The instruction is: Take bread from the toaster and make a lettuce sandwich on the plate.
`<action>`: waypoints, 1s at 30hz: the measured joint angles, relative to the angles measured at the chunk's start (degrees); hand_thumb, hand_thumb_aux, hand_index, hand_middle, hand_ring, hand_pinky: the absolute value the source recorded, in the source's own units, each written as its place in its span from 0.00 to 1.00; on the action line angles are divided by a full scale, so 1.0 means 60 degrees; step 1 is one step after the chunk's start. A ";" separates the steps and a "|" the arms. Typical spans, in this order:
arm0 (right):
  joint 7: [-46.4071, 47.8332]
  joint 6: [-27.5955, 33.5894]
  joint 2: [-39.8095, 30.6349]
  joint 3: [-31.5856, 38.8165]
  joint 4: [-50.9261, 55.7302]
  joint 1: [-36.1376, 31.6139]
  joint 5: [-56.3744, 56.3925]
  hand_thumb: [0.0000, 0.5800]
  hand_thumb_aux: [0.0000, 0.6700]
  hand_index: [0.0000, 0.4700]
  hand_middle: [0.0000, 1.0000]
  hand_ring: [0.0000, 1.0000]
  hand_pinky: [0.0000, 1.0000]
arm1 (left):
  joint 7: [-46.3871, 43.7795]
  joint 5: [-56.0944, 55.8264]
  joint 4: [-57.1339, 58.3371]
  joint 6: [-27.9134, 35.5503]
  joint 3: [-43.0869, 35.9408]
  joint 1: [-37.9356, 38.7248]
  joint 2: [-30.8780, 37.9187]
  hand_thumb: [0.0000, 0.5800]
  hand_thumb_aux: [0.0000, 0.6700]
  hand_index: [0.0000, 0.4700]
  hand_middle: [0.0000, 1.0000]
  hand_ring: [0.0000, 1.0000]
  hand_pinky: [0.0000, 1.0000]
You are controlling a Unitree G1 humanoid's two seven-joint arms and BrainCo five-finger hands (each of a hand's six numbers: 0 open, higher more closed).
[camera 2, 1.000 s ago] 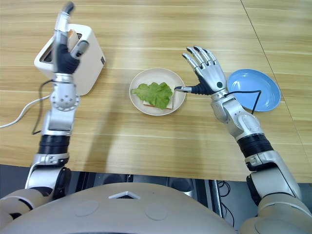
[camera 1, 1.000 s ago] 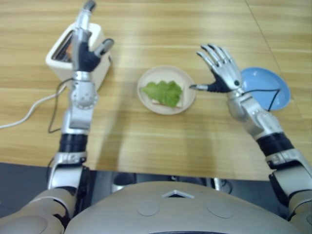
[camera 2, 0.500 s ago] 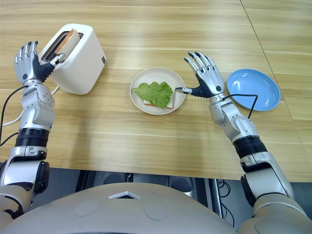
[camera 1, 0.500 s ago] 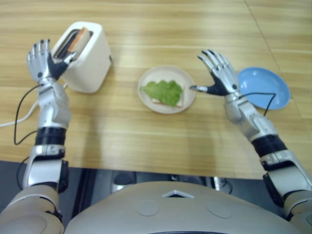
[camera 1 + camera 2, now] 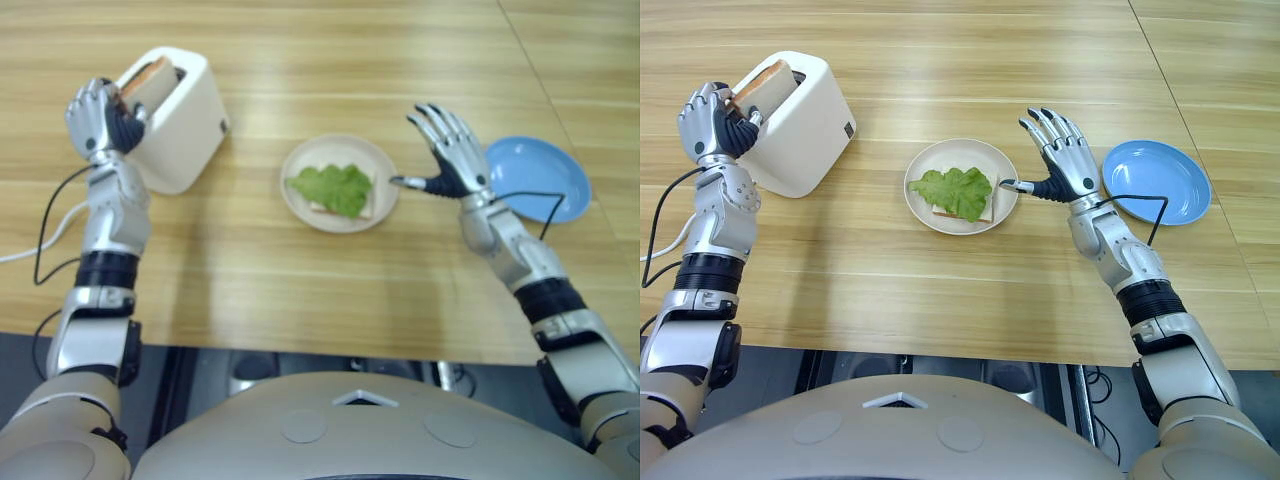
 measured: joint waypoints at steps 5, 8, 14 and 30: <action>0.0000 -0.0002 0.0070 0.0000 0.0061 -0.0001 -0.0001 0.00 0.00 0.00 0.00 0.00 0.00 | 0.0678 0.0002 -0.0773 -0.0227 0.0029 0.0257 -0.0001 1.00 1.00 0.98 1.00 1.00 1.00; -0.0001 -0.0003 0.0089 -0.0005 0.0106 0.0005 -0.0001 0.00 0.00 0.00 0.00 0.00 0.00 | 0.1456 -0.0121 -0.2057 -0.0801 0.0355 0.0729 -0.0100 1.00 1.00 0.98 1.00 1.00 1.00; -0.0013 -0.0089 0.0118 -0.0099 0.0264 0.0013 0.0110 0.00 0.00 0.00 0.00 0.00 0.00 | 0.1105 -0.2714 -0.4416 -0.3246 0.1151 0.1095 -0.0884 1.00 1.00 0.98 1.00 1.00 1.00; 0.0007 -0.1154 0.0242 -0.1909 0.1421 -0.0027 0.2527 0.00 0.00 0.00 0.00 0.00 0.00 | -0.7383 -0.7812 0.4664 -0.4740 -0.0119 -0.2252 -0.3226 1.00 1.00 0.98 1.00 1.00 1.00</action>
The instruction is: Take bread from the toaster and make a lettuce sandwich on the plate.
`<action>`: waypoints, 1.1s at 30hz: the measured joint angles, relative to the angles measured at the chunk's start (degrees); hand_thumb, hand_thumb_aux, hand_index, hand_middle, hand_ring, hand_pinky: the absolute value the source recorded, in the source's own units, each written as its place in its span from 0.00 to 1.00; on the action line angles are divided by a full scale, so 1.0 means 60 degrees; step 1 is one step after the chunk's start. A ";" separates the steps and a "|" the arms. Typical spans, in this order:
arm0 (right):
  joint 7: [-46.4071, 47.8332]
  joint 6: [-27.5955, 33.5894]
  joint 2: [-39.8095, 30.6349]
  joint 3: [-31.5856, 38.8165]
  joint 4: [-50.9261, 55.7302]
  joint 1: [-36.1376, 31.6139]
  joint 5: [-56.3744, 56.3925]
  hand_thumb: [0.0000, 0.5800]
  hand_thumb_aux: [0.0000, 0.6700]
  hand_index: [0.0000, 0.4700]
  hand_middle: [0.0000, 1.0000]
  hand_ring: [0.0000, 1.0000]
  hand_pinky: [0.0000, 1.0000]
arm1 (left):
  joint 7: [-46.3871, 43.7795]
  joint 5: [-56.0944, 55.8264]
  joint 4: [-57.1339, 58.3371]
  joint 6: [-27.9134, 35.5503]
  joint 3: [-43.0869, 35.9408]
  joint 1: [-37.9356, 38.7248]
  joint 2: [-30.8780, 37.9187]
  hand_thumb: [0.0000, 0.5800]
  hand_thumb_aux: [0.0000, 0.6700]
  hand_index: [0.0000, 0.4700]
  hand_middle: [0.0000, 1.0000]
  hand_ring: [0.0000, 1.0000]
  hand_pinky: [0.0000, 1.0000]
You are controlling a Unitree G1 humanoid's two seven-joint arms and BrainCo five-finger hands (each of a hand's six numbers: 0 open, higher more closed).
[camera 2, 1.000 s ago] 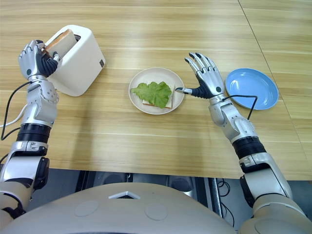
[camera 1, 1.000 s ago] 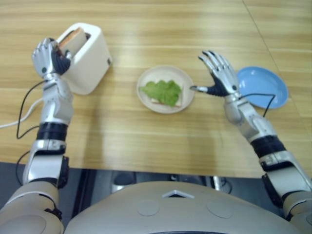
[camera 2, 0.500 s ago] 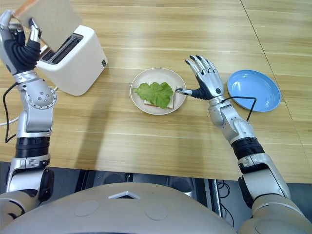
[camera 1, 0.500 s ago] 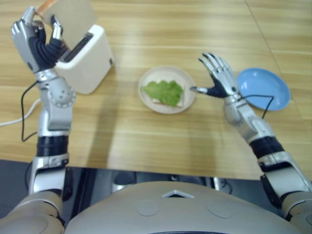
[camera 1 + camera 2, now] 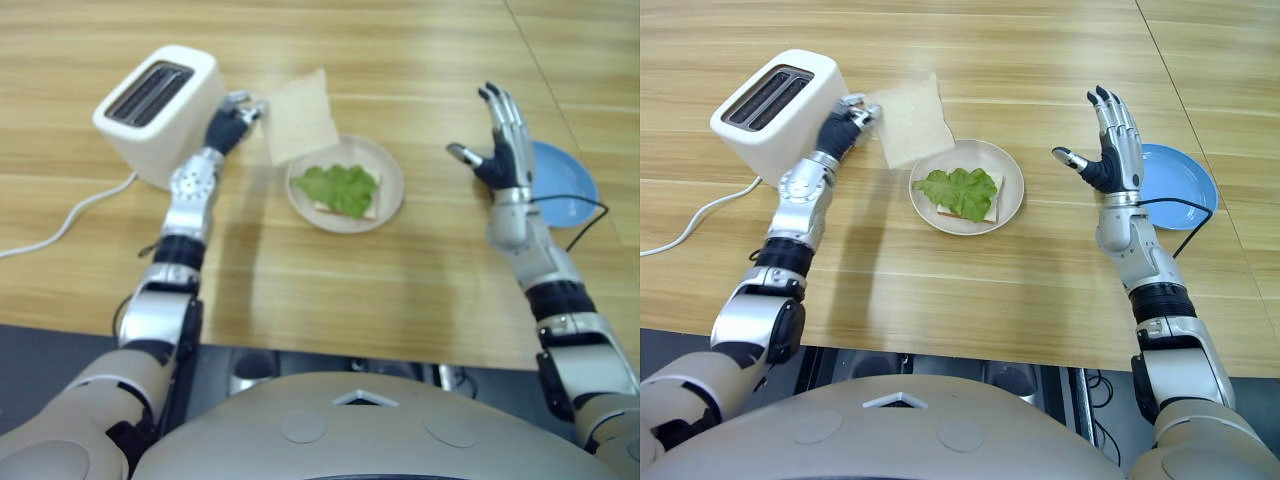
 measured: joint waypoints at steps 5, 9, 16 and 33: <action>0.0060 -0.0100 0.0302 0.0092 0.0281 -0.0232 -0.0075 0.00 0.00 0.00 0.00 0.00 0.00 | -0.0448 0.0353 0.2239 -0.0123 -0.0150 -0.0863 -0.0671 1.00 1.00 0.98 1.00 1.00 1.00; 0.0081 -0.0124 0.0344 0.0324 0.0401 -0.0315 -0.0231 0.00 0.00 0.00 0.00 0.00 0.00 | -0.0417 0.0757 0.2922 -0.0146 -0.0332 -0.1169 -0.1011 1.00 1.00 0.98 1.00 1.00 1.00; 0.0085 -0.0116 0.0382 0.0481 0.0676 -0.0402 -0.0404 0.00 0.00 0.00 0.00 0.00 0.00 | -0.0438 0.1220 0.3133 -0.0175 -0.0531 -0.1214 -0.1340 1.00 1.00 0.98 1.00 1.00 1.00; 0.0911 0.1065 0.0558 0.3866 -0.0148 -0.0535 -0.4339 0.00 0.00 0.00 0.00 0.00 0.00 | 0.0978 0.2741 0.3447 0.0566 -0.1368 -0.1690 -0.1347 1.00 1.00 0.98 1.00 1.00 1.00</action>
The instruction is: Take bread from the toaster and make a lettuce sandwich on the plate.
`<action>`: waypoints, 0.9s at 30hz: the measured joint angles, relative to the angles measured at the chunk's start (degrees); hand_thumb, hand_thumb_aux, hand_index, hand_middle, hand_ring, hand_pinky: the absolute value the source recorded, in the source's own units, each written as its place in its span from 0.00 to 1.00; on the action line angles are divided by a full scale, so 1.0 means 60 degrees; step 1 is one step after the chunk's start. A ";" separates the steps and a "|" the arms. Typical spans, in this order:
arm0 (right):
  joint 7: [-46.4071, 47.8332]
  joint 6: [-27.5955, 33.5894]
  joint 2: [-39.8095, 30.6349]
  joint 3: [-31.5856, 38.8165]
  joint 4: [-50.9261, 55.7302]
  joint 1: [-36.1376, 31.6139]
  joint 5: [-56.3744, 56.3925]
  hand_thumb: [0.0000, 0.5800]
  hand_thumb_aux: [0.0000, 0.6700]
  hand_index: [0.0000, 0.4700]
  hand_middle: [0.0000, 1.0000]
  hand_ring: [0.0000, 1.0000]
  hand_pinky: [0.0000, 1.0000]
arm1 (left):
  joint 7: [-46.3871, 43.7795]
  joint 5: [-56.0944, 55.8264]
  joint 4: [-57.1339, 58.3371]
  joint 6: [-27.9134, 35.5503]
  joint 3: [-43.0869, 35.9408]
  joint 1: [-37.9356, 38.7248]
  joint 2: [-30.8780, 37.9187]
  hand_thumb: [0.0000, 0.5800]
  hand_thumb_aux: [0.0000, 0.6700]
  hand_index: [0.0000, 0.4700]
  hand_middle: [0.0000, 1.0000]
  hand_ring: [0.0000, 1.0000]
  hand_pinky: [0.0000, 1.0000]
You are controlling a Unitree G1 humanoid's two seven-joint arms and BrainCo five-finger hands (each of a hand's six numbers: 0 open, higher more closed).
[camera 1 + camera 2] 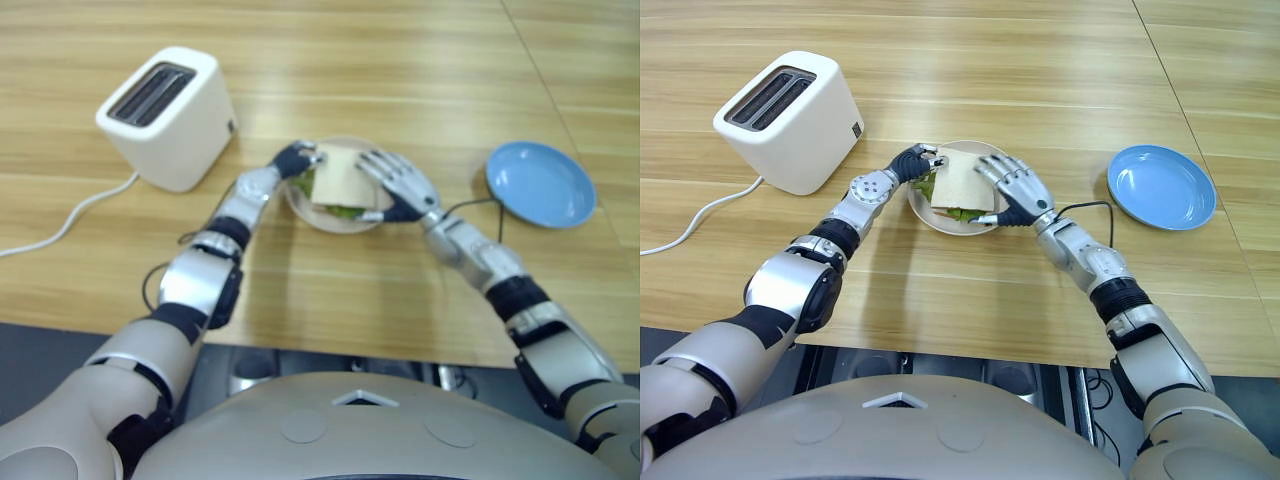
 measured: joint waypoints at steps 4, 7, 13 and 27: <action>0.0056 0.0301 0.0059 0.0519 0.0149 -0.0301 -0.0516 0.00 0.00 0.00 0.00 0.00 0.00 | 0.0285 0.0316 0.0018 0.0140 -0.0138 -0.0017 0.0013 1.00 1.00 0.98 1.00 1.00 1.00; -0.0173 0.0453 0.0426 0.0986 0.1085 -0.0715 -0.0803 0.00 0.00 0.00 0.00 0.00 0.00 | 0.0493 0.0553 0.0109 0.0217 -0.0228 -0.0024 0.0037 1.00 1.00 0.98 1.00 1.00 1.00; -0.0543 0.0570 0.1000 0.1457 0.2426 -0.1245 -0.0895 0.00 0.00 0.00 0.00 0.00 0.00 | 0.0732 0.0744 0.0264 0.0311 -0.0259 -0.0008 0.0101 0.00 0.00 0.00 0.51 0.51 0.51; -0.1104 0.0541 0.1627 0.1794 0.4221 -0.1848 -0.0728 0.00 0.00 0.00 0.00 0.00 0.00 | 0.3840 0.0784 -0.4724 -0.1431 0.0758 0.1737 0.2038 0.00 0.00 0.00 0.00 0.00 0.00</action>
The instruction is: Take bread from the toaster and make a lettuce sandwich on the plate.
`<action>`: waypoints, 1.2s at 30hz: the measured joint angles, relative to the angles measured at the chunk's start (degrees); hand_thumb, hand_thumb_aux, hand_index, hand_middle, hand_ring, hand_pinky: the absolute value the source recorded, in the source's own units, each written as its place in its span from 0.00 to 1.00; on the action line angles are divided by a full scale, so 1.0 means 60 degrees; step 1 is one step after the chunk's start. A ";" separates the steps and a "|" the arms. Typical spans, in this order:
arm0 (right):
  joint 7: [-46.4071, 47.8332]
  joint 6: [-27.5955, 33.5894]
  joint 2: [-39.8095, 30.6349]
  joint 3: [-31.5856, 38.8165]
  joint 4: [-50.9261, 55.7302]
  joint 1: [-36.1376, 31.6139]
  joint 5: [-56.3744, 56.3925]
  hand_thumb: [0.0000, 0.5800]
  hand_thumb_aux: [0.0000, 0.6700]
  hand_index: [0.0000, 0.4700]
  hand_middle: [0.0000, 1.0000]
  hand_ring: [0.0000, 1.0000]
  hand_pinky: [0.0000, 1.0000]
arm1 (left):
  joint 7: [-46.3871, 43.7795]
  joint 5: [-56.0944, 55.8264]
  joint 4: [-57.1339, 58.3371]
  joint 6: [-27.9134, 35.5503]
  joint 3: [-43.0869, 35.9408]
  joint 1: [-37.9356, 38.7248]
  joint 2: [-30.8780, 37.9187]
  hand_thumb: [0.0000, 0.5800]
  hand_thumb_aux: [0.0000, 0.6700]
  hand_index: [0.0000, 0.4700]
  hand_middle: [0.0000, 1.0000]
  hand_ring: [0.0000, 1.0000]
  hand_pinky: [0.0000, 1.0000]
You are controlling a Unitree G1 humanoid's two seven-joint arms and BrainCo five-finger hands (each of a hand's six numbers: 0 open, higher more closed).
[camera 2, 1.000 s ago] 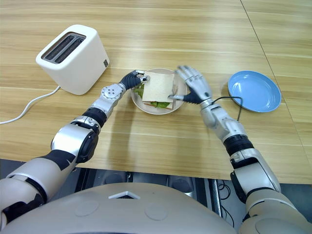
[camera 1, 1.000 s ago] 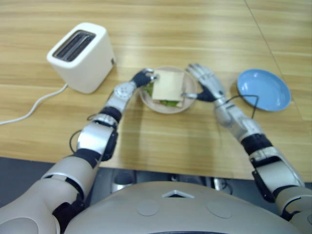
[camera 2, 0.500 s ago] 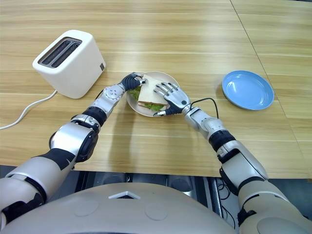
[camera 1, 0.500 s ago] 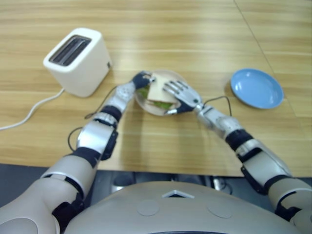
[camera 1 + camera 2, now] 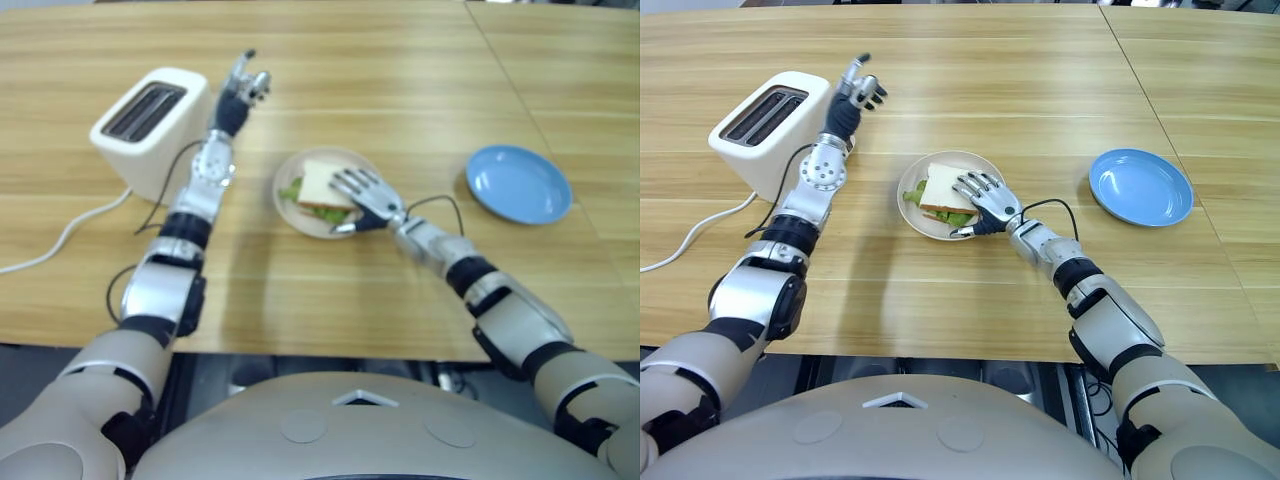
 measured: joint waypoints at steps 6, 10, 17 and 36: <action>-0.1098 -0.0948 -0.0805 -0.0485 -0.0668 0.0691 0.0762 0.00 0.00 0.00 0.00 0.00 0.00 | -0.1294 -0.0752 -0.1007 0.0351 0.0180 0.1220 0.0253 0.00 0.00 0.00 0.00 0.00 0.00; -0.1720 -0.2542 -0.1759 -0.2096 -0.2982 0.2058 0.2545 0.00 0.00 0.00 0.00 0.00 0.00 | -0.3014 -0.1355 -0.1357 0.0254 0.0039 0.1810 0.0569 1.00 1.00 0.98 1.00 1.00 1.00; 0.0740 -0.2565 -0.3415 -0.4803 -0.7359 0.4815 0.5425 1.00 1.00 0.98 1.00 1.00 1.00 | -0.4858 -0.0935 -0.2632 0.0464 -0.0481 0.3765 0.2233 1.00 1.00 0.98 1.00 1.00 1.00; 0.4933 -0.1258 -0.2493 -0.3094 -0.5778 0.4798 0.4133 1.00 1.00 0.98 1.00 1.00 1.00 | -0.6267 0.0898 -0.4102 0.2077 -0.2397 0.4441 0.2087 1.00 1.00 0.98 1.00 1.00 1.00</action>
